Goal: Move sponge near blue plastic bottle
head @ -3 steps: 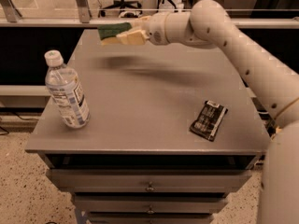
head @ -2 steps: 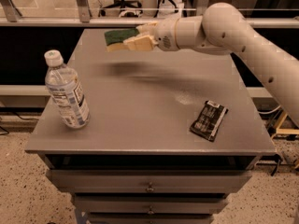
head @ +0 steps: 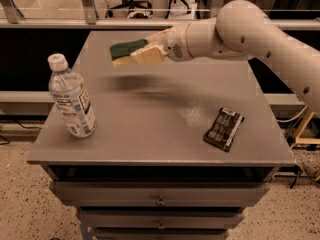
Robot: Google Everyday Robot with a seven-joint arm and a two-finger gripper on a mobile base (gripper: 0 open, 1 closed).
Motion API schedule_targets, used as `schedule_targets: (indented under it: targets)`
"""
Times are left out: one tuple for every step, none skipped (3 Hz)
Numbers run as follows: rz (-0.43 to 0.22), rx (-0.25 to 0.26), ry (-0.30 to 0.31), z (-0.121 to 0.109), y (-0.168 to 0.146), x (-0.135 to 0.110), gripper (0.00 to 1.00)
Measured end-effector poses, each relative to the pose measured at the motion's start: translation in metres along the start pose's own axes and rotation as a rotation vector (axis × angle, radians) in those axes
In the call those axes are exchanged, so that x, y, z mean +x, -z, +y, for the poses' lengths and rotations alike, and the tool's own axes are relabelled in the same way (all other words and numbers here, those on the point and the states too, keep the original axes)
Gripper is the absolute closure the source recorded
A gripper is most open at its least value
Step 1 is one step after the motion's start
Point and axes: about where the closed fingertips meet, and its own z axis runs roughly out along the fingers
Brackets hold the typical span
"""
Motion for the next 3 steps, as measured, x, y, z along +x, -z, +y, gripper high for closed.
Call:
schedule_targets:
  targets:
    - [-0.004, -0.029, 0.021, 0.008, 0.020, 0.005, 1.00]
    - [0.021, -0.113, 0.034, 0.040, 0.040, 0.011, 1.00]
    - [0.033, -0.206, 0.018, 0.067, 0.044, 0.018, 1.00]
